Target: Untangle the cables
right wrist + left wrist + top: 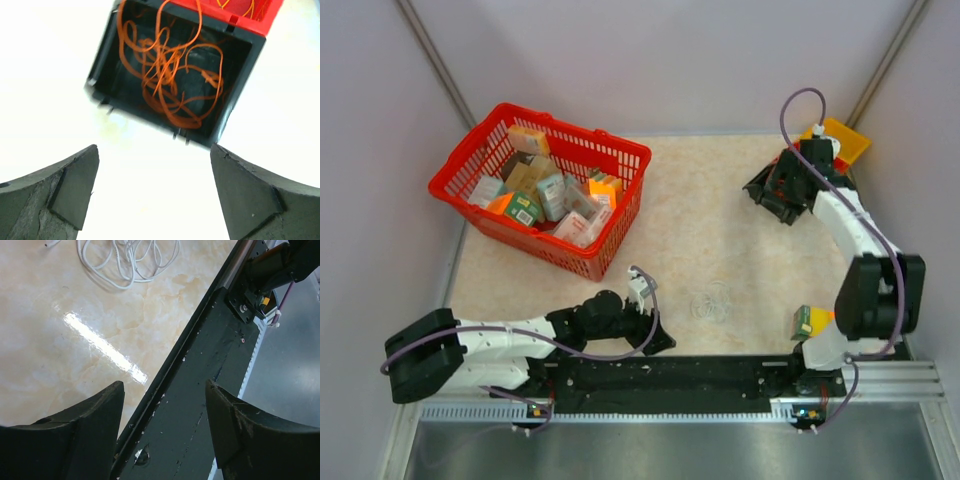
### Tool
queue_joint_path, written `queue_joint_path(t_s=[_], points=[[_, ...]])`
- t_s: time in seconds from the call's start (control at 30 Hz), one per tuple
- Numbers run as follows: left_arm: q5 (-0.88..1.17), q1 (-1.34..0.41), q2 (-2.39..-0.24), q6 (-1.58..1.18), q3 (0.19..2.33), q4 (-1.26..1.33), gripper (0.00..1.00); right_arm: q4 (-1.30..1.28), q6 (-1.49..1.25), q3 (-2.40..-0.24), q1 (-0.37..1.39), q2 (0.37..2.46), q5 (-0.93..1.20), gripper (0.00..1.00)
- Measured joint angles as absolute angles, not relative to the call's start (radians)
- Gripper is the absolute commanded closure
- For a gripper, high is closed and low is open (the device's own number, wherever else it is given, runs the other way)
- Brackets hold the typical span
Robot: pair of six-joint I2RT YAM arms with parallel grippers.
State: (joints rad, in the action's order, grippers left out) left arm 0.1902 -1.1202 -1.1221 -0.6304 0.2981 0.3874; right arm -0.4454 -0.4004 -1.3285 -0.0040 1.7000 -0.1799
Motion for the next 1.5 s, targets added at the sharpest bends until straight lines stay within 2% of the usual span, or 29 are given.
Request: queue_joint_path(t_s=[0.27, 0.47, 0.6, 0.7, 0.73, 0.77, 0.9, 0.93, 1.07, 1.27, 1.3, 1.37, 1.5], points=[[0.191, -1.12, -1.151, -0.63, 0.32, 0.371, 0.3, -0.309, -0.389, -0.933, 0.184, 1.143, -0.191, 0.07], [0.194, -1.12, -1.177, -0.631, 0.346, 0.356, 0.35, -0.223, -0.458, -0.562, 0.299, 0.966, -0.001, 0.11], [0.194, -1.12, -1.177, -0.63, 0.346, 0.347, 0.42, -0.225, -0.521, -0.41, 0.338, 0.897, 0.128, 0.25], [0.194, -1.12, -1.174, -0.63, 0.346, 0.341, 0.45, -0.196, -0.571, -0.357, 0.365, 0.871, 0.217, 0.29], [0.194, -1.12, -1.172, -0.63, 0.346, 0.339, 0.45, -0.173, -0.59, -0.342, 0.384, 0.873, 0.239, 0.36], [0.194, -1.12, -1.168, -0.63, 0.346, 0.336, 0.45, -0.144, -0.608, -0.324, 0.415, 0.875, 0.257, 0.48], [0.192, -1.12, -1.142, -0.629, 0.35, 0.331, 0.31, -0.062, -0.667, -0.278, 0.519, 0.913, 0.283, 0.86], [0.191, -1.12, -1.138, -0.628, 0.357, 0.327, 0.29, -0.043, -0.681, -0.273, 0.536, 0.926, 0.286, 0.92], [0.184, -1.12, -1.132, -0.625, 0.393, 0.328, 0.23, 0.035, -0.737, -0.273, 0.613, 0.938, 0.313, 1.0], [0.155, -1.12, -1.126, -0.598, 0.474, 0.304, 0.22, 0.182, -0.85, -0.275, 0.652, 0.802, 0.421, 1.0], [0.146, -1.12, -1.126, -0.591, 0.492, 0.295, 0.25, 0.207, -0.868, -0.275, 0.652, 0.773, 0.436, 1.0], [0.13, -1.12, -1.126, -0.574, 0.529, 0.279, 0.38, 0.269, -0.904, -0.275, 0.652, 0.71, 0.476, 1.0], [0.113, -1.12, -1.126, -0.551, 0.572, 0.265, 0.84, 0.315, -0.942, -0.277, 0.652, 0.62, 0.52, 1.0]])
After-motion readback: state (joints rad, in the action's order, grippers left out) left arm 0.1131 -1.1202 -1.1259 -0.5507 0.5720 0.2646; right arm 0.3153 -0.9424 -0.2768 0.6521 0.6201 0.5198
